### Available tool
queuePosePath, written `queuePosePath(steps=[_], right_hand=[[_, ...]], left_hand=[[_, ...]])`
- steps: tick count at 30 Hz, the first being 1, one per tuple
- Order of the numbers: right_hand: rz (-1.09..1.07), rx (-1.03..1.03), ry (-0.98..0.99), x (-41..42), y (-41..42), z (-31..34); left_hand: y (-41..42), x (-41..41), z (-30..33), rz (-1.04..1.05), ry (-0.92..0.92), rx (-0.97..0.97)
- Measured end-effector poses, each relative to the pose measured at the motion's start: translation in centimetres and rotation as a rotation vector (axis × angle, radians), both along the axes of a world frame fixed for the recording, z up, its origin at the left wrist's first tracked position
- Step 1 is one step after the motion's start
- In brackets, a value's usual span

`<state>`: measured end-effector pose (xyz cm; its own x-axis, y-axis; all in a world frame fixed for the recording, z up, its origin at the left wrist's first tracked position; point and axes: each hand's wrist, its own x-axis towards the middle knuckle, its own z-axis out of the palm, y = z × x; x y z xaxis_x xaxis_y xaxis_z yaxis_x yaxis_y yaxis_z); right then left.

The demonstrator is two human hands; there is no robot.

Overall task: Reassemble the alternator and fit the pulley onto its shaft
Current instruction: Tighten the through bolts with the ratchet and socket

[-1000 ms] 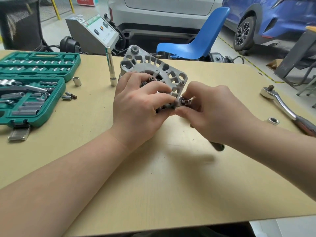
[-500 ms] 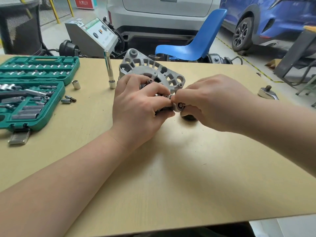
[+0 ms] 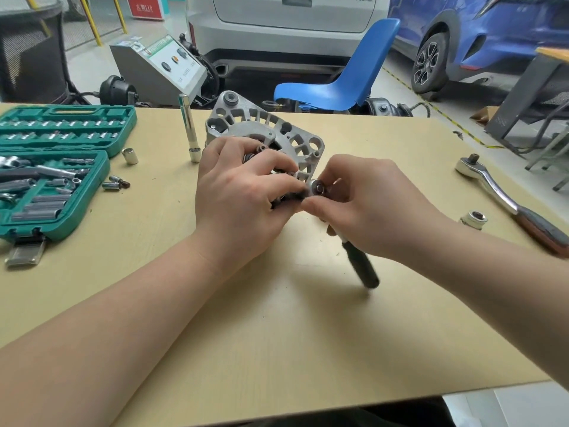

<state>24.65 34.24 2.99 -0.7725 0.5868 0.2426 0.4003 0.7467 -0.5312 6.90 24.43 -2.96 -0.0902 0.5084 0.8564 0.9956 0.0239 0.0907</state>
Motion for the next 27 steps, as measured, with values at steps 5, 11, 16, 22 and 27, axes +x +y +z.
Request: queuePosePath(steps=[5,11,16,22,27], right_hand=[[0.136,0.566,-0.211,-0.1,0.5,1.2],[0.17,0.653,-0.216,0.2,0.3,0.8],[0.087,0.429,-0.125,-0.3,-0.3,0.0],[-0.066,-0.007,0.037,-0.7,-0.9,-0.5],[-0.137,-0.371,0.134,-1.5,-1.6,-0.3]], left_hand=[[-0.1,-0.1,-0.1,0.011,-0.002,0.006],[0.1,0.0,-0.2,0.008,-0.004,0.026],[0.2,0.0,-0.3,0.001,-0.028,0.053],[0.2,-0.2,-0.3,-0.026,-0.049,0.03],[0.1,-0.3,-0.4,-0.035,-0.053,0.015]])
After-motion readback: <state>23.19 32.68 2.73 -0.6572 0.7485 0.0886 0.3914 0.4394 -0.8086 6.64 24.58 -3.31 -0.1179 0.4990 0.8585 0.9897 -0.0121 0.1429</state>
